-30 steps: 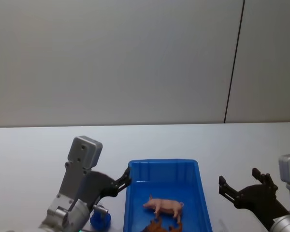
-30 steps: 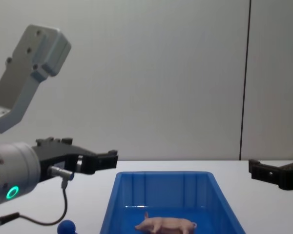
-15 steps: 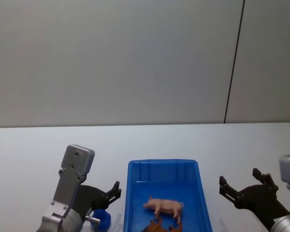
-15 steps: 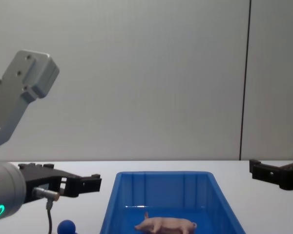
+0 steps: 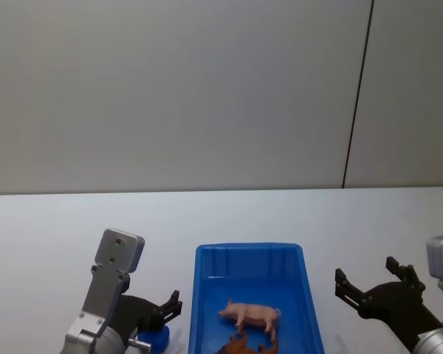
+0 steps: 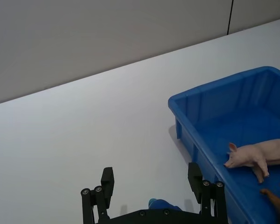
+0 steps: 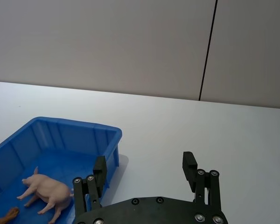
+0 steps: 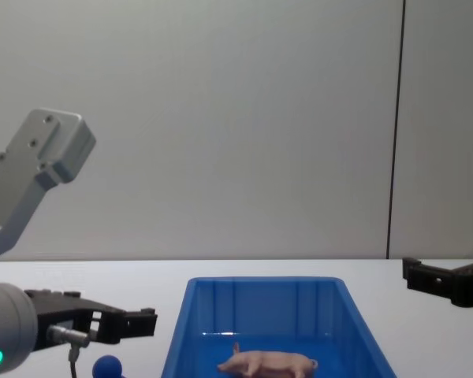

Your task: Pick up the two dolls from the table and place them into the box.

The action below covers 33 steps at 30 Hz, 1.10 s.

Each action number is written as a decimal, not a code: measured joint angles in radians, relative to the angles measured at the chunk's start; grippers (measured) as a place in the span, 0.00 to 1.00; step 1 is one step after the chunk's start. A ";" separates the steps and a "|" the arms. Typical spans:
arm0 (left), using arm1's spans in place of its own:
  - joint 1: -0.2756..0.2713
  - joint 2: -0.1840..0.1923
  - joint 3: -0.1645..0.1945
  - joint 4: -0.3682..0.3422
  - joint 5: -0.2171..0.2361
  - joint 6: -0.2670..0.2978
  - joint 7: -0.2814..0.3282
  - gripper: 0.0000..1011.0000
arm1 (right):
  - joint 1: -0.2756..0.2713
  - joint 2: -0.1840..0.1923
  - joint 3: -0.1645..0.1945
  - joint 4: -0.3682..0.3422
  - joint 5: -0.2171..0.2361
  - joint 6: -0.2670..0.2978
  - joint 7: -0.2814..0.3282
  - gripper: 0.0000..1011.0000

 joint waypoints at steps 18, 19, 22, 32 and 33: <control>-0.003 -0.016 -0.005 0.041 -0.007 0.049 -0.033 0.95 | 0.000 0.000 0.000 0.000 0.000 0.000 0.000 0.99; -0.003 -0.017 -0.005 0.042 -0.007 0.051 -0.034 0.93 | 0.000 0.000 0.000 0.000 0.000 0.000 0.000 0.99; -0.003 -0.019 -0.006 0.048 -0.008 0.056 -0.038 0.88 | 0.000 0.000 0.000 0.000 0.000 0.000 0.000 0.99; -0.004 -0.029 -0.008 0.066 -0.014 0.066 -0.044 0.58 | 0.000 0.000 0.000 0.000 0.000 0.000 0.000 0.99; -0.004 -0.030 -0.009 0.068 -0.015 0.067 -0.044 0.54 | 0.000 0.000 0.000 0.000 0.000 0.000 0.000 0.99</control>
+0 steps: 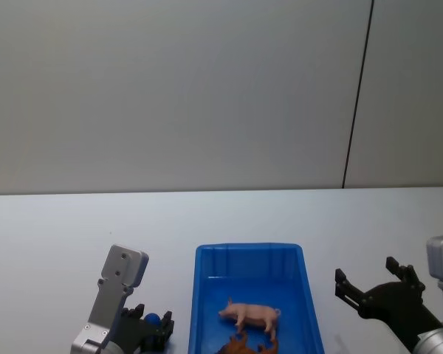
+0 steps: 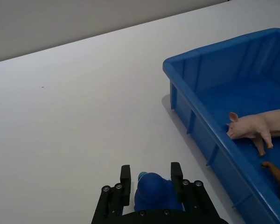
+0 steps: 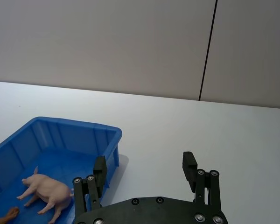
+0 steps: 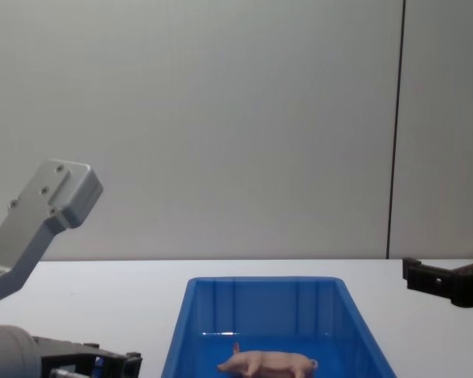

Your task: Pick up the two dolls from the table and place them into the box.

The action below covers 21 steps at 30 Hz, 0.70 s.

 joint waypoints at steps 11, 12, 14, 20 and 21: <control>0.002 -0.007 -0.005 0.009 -0.006 -0.001 0.000 0.27 | 0.000 0.000 0.000 0.000 0.000 0.000 0.000 0.99; 0.002 -0.007 -0.006 0.009 -0.007 -0.005 0.000 0.25 | 0.000 0.000 0.000 0.000 0.000 0.000 0.000 0.99; 0.003 -0.008 -0.007 0.008 -0.007 -0.010 0.000 0.24 | 0.000 0.000 0.000 0.000 0.000 0.000 0.000 0.99; 0.005 -0.008 -0.011 -0.005 -0.005 -0.039 -0.003 0.21 | 0.000 0.000 0.000 0.000 0.000 0.000 0.000 0.99; 0.005 -0.008 -0.012 -0.008 -0.004 -0.044 -0.003 0.20 | 0.000 0.000 0.000 0.000 0.000 0.000 0.000 0.99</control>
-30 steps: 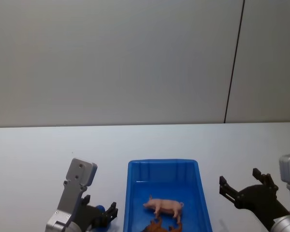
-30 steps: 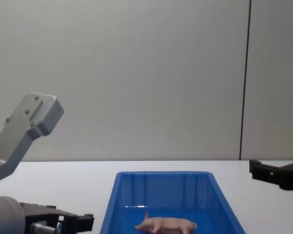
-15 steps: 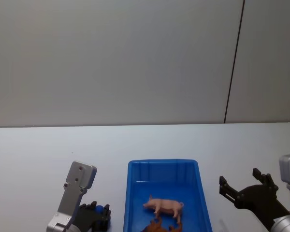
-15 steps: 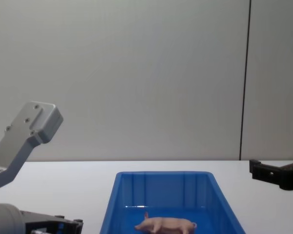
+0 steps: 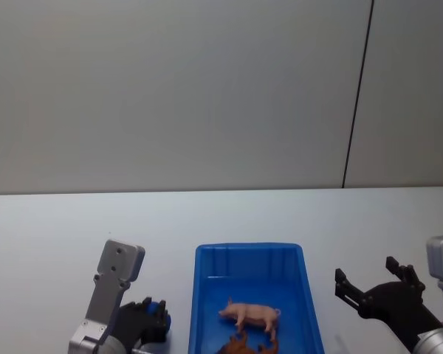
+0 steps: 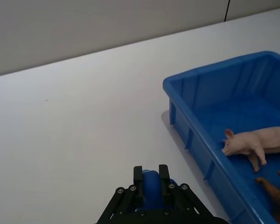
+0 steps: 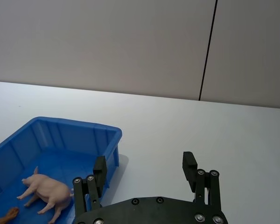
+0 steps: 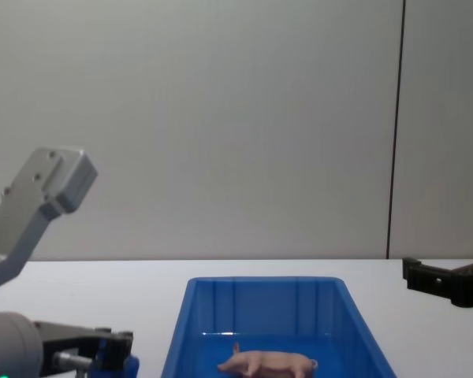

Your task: Pick up the two dolls from the table and place them into the box.

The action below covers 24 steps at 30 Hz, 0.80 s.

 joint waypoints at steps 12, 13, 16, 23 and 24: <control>0.000 0.005 -0.008 -0.048 0.041 -0.098 -0.030 0.13 | 0.000 0.000 0.000 0.000 0.000 0.000 0.000 0.99; 0.000 0.005 -0.009 -0.050 0.043 -0.105 -0.035 0.13 | 0.000 0.000 0.000 0.000 0.000 0.000 0.000 0.99; -0.003 0.006 -0.011 -0.059 0.052 -0.138 -0.058 0.11 | 0.000 0.000 0.000 0.000 0.000 0.000 0.000 0.99; -0.014 0.006 -0.014 -0.068 0.062 -0.208 -0.126 0.08 | 0.000 0.000 0.000 0.000 0.000 0.000 0.000 0.99; -0.015 0.006 -0.014 -0.068 0.062 -0.216 -0.137 0.08 | 0.000 0.000 0.000 0.000 0.000 0.000 0.000 0.99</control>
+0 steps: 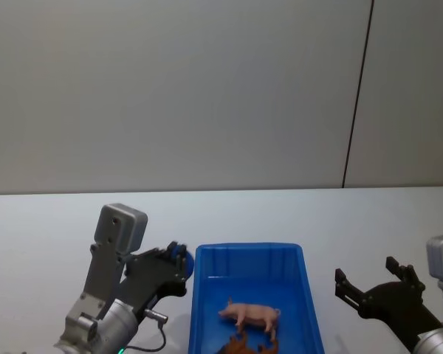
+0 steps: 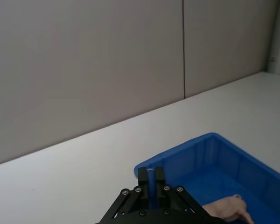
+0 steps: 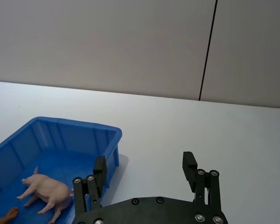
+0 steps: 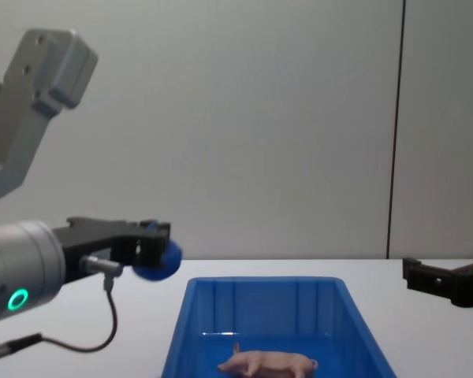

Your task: Pick up the two dolls from the table and place them into the box.

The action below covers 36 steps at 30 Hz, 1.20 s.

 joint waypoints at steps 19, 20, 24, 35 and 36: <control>-0.053 -0.025 0.006 0.037 -0.023 -0.136 -0.263 0.50 | 0.000 0.000 0.000 0.000 0.000 0.000 0.000 0.99; -0.059 -0.029 0.007 0.042 -0.026 -0.145 -0.287 0.54 | 0.000 0.000 0.000 0.000 0.000 0.000 0.000 0.99; -0.070 -0.038 0.012 0.055 -0.033 -0.162 -0.332 0.68 | 0.000 0.000 0.000 0.000 0.000 0.000 0.000 0.99; -0.089 -0.052 0.019 0.074 -0.044 -0.191 -0.406 0.98 | 0.000 0.000 0.000 0.000 0.000 0.000 0.000 0.99; -0.089 -0.052 0.019 0.074 -0.044 -0.191 -0.406 0.99 | 0.000 0.000 0.000 0.000 0.000 0.000 0.000 0.99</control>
